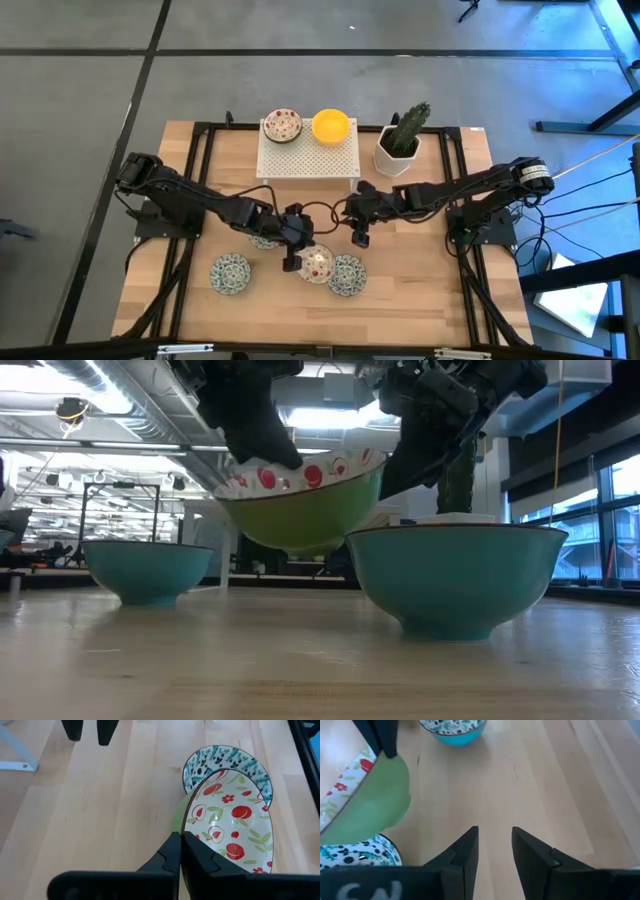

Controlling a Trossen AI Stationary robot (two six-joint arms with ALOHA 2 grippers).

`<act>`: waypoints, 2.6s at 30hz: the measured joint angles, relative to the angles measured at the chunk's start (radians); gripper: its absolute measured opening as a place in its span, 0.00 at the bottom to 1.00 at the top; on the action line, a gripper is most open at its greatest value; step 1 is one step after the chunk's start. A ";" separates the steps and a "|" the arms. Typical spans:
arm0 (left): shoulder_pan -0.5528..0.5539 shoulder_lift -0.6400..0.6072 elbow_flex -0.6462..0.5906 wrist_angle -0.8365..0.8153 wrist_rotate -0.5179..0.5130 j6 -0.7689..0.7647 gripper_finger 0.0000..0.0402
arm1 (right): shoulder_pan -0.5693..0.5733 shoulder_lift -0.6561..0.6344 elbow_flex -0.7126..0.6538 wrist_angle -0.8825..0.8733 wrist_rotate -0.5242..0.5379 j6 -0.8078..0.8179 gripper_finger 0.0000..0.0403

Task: Pick & Place Mini bowls
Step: Stack the green patterned bowl on top of the green patterned bowl on the shelf

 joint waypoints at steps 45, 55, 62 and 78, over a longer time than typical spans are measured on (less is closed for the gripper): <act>0.088 -0.292 0.000 -0.141 -0.107 0.088 0.01 | 0.077 0.000 0.000 -0.006 0.117 0.025 0.29; 0.267 -0.502 0.000 -0.167 -0.232 0.001 0.01 | 0.066 0.000 0.000 0.008 0.139 -0.010 0.29; 0.372 -0.538 0.000 -0.181 -0.276 -0.023 0.02 | 0.067 0.000 0.000 0.008 0.142 -0.007 0.29; 0.605 -0.523 0.000 -0.148 -0.199 -0.007 0.02 | 0.067 0.000 0.000 0.008 0.163 -0.030 0.29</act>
